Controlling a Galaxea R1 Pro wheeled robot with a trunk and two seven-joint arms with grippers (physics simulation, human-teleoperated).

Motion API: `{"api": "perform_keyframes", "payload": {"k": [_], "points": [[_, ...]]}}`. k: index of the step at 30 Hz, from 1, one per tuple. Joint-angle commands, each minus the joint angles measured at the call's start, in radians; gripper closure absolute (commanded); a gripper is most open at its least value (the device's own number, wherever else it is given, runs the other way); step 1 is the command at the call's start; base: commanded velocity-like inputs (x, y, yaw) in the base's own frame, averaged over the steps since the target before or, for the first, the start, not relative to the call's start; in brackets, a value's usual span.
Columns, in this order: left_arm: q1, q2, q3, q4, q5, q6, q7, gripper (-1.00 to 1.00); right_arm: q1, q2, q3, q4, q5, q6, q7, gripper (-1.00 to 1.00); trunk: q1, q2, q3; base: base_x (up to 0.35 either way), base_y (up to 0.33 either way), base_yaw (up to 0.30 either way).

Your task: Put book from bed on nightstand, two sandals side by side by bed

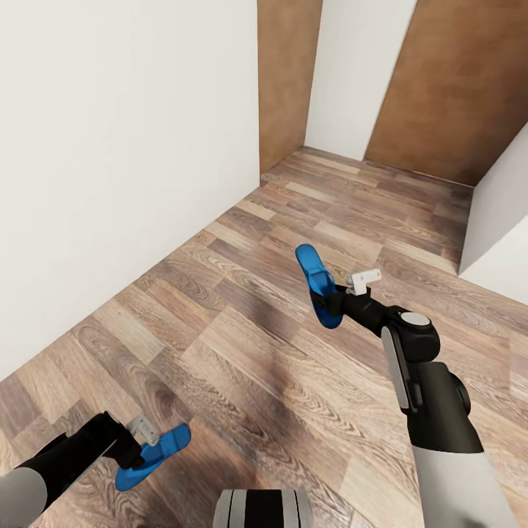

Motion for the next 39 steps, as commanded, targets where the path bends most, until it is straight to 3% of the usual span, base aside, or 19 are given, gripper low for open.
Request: {"api": "perform_keyframes", "payload": {"k": [1,6,7,8,9,14,19,30,35,39], "points": [[-0.008,0.001,-0.004,-0.002,-0.018,0.005,-0.010,-1.00,-0.001,0.001,0.000,-0.002,0.009,0.004,0.006,1.00,0.000,-0.001,-0.005,0.000,0.000,0.000],[-0.048,-0.005,-0.004,-0.001,-0.140,0.011,-0.105,-1.00,-0.001,0.002,0.000,-0.002,0.010,0.005,0.006,1.00,0.002,-0.002,-0.024,0.000,0.000,0.000],[-0.059,-0.013,-0.003,-0.001,-0.188,0.013,-0.145,-1.00,-0.001,0.002,0.000,-0.002,0.010,0.005,0.006,1.00,0.003,-0.002,-0.028,0.000,0.000,0.000],[-0.063,-0.018,-0.002,-0.001,-0.211,0.014,-0.160,-1.00,-0.001,0.002,0.000,-0.003,0.010,0.005,0.006,1.00,0.003,-0.002,-0.032,0.000,0.000,0.000],[-0.063,-0.018,-0.002,-0.001,-0.211,0.014,-0.160,-1.00,-0.001,0.002,0.000,-0.003,0.010,0.005,0.006,1.00,0.004,-0.003,-0.036,0.000,0.000,0.000],[-0.081,-0.048,0.001,-0.001,-0.305,0.020,-0.206,-1.00,-0.001,0.002,0.000,-0.006,0.010,0.007,0.007,1.00,0.006,-0.004,-0.055,0.000,0.000,0.000],[-0.089,-0.058,0.002,-0.001,-0.336,0.023,-0.219,-1.00,-0.001,0.002,0.000,-0.009,0.010,0.008,0.007,1.00,0.008,-0.005,-0.074,0.000,0.000,0.000],[-0.101,-0.062,0.008,-0.001,-0.345,0.026,-0.213,-1.00,-0.001,0.002,0.000,-0.010,0.010,0.008,0.007,1.00,0.013,-0.007,-0.117,0.000,0.000,0.000],[-0.114,-0.069,0.009,-0.001,-0.344,0.036,-0.166,-1.00,0.000,0.002,0.002,-0.011,0.010,0.008,0.008,1.00,0.015,-0.009,-0.136,0.000,0.000,0.000],[-0.113,-0.074,0.010,-0.001,-0.341,0.039,-0.130,-1.00,0.001,0.002,0.003,-0.012,0.010,0.008,0.008,1.00,0.015,-0.009,-0.136,0.000,0.000,0.000]]}}
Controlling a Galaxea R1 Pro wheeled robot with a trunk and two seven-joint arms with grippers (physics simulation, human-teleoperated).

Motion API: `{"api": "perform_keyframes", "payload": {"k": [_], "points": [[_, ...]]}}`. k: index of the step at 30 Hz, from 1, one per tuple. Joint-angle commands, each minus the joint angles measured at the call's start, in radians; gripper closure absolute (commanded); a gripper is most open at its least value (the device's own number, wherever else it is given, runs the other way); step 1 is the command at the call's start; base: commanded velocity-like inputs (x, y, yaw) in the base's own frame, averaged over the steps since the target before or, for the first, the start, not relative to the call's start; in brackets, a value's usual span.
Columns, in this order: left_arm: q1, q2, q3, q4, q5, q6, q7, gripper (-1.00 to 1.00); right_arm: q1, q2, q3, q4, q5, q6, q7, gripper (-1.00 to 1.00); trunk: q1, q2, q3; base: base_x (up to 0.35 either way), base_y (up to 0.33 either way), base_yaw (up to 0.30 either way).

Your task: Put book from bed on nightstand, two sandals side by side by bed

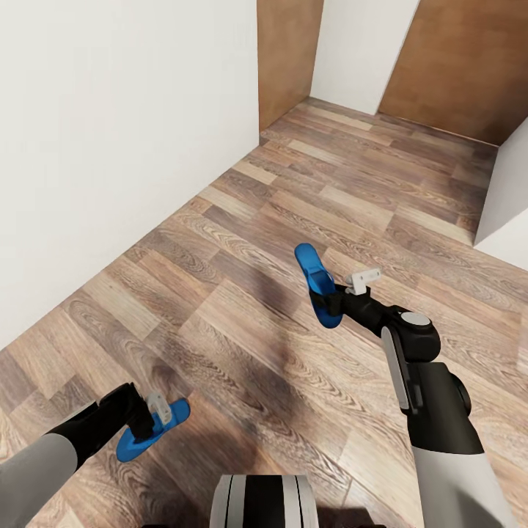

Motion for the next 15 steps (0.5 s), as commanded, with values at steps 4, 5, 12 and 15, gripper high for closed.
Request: {"api": "perform_keyframes", "payload": {"k": [4,5,12,15], "points": [[0.001,-0.001,-0.003,-0.002,-0.006,0.001,0.010,-1.00,0.000,0.000,0.000,-0.001,0.010,0.004,0.006,1.00,0.000,0.000,-0.001,0.000,0.000,0.000],[0.001,-0.001,-0.003,-0.002,-0.005,0.000,0.011,-1.00,0.000,0.000,0.000,-0.001,0.010,0.004,0.006,1.00,0.000,0.000,-0.001,0.000,0.000,0.000],[0.002,-0.002,0.012,-0.002,-0.003,0.000,0.028,-1.00,0.000,0.000,0.001,-0.002,0.010,0.004,0.006,1.00,0.003,-0.002,-0.024,0.000,0.000,0.000],[0.003,-0.003,0.025,-0.002,-0.003,-0.002,0.034,-1.00,0.000,0.000,0.001,-0.002,0.011,0.003,0.006,1.00,0.003,-0.002,-0.028,0.000,0.000,0.000]]}}
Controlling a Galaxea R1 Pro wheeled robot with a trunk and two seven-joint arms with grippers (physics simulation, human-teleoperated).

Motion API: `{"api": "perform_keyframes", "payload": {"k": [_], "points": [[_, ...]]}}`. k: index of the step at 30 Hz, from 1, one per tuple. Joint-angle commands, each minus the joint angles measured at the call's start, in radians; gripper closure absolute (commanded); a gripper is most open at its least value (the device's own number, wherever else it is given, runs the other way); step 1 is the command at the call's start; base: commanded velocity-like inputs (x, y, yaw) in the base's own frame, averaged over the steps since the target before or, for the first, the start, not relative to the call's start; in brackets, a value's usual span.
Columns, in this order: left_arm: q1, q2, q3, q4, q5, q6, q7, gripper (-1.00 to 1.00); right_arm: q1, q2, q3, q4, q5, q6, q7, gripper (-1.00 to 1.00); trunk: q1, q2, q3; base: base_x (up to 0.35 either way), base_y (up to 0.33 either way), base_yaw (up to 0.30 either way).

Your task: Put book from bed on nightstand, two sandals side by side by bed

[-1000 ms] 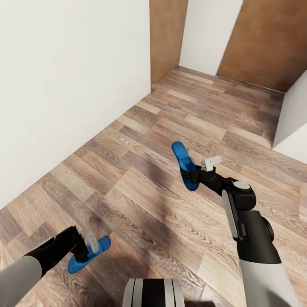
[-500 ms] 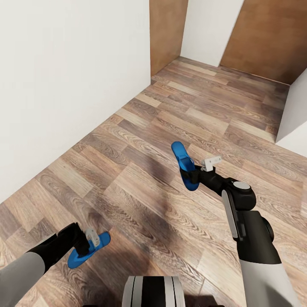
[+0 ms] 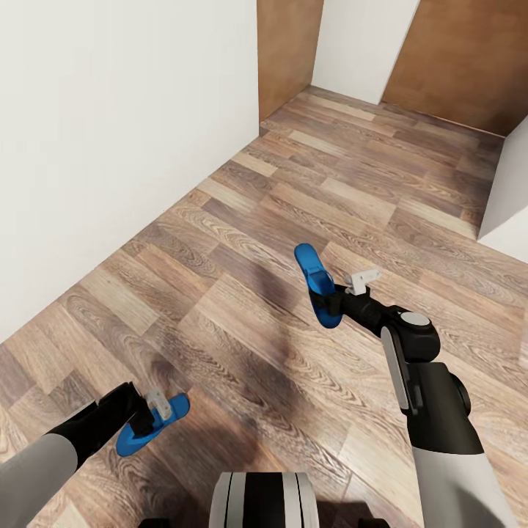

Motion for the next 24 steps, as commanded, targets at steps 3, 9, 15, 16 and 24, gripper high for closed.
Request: {"api": "perform_keyframes", "payload": {"k": [3,9,15,16,24], "points": [[0.000,0.001,0.002,-0.002,-0.010,0.000,-0.006,-1.00,-0.001,0.000,0.000,-0.001,0.010,0.003,0.006,1.00,0.000,0.000,-0.001,0.000,0.000,0.000],[0.001,0.000,0.005,-0.002,-0.010,-0.002,-0.006,-1.00,-0.001,0.000,0.003,-0.001,0.011,0.003,0.006,1.00,0.000,0.000,-0.001,0.000,0.000,0.000],[0.001,-0.007,0.004,-0.002,-0.010,0.001,-0.006,-1.00,-0.001,0.000,0.005,-0.002,0.011,0.003,0.006,1.00,0.000,0.000,-0.001,0.000,0.000,0.000],[0.001,-0.010,0.004,-0.002,-0.012,0.002,-0.006,-1.00,-0.001,0.000,0.005,-0.002,0.011,0.003,0.006,1.00,0.000,0.000,-0.001,0.000,0.000,0.000],[0.002,-0.042,0.002,-0.002,-0.018,0.005,-0.006,-1.00,-0.001,0.000,0.006,-0.003,0.011,0.003,0.006,1.00,0.000,0.000,-0.001,0.000,0.000,0.000]]}}
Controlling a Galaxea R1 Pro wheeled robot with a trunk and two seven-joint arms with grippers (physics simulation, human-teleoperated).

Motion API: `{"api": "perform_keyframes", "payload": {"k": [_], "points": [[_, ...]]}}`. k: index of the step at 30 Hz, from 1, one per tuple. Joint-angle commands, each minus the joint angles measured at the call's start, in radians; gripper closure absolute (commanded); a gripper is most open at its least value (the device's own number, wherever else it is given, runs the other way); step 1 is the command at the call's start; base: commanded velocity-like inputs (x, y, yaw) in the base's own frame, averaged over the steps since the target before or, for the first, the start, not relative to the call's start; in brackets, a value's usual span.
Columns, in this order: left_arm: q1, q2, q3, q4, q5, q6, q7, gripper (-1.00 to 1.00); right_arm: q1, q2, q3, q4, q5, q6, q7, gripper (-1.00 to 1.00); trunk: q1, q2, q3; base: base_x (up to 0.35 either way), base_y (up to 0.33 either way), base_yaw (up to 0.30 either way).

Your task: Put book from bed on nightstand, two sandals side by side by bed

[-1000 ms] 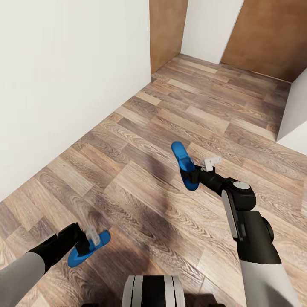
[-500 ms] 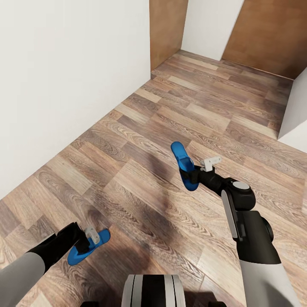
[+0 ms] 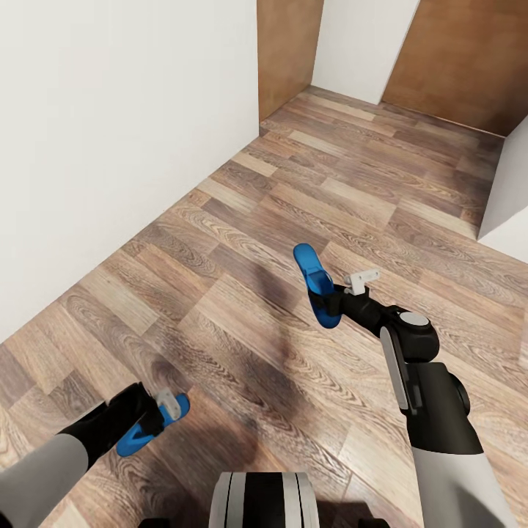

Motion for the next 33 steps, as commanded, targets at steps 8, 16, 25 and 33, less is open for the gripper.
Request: {"api": "perform_keyframes", "payload": {"k": [8,16,25,33], "points": [[0.005,-0.004,-0.002,-0.002,-0.012,0.001,-0.007,-1.00,-0.001,0.000,0.001,-0.001,0.010,0.004,0.006,1.00,0.000,-0.001,-0.005,0.000,0.000,0.000],[0.011,0.001,0.000,-0.001,-0.012,0.001,-0.006,-1.00,-0.001,0.000,0.001,-0.001,0.009,0.003,0.006,1.00,0.003,-0.002,-0.028,0.000,0.000,0.000],[0.013,0.004,0.001,-0.001,-0.012,-0.001,-0.006,-1.00,-0.001,0.000,0.001,-0.002,0.010,0.004,0.006,1.00,0.005,-0.003,-0.047,0.000,0.000,0.000],[0.013,0.005,0.003,-0.001,-0.009,0.000,0.014,-1.00,-0.001,0.001,0.001,-0.002,0.010,0.003,0.006,1.00,0.006,-0.004,-0.055,0.000,0.000,0.000]]}}
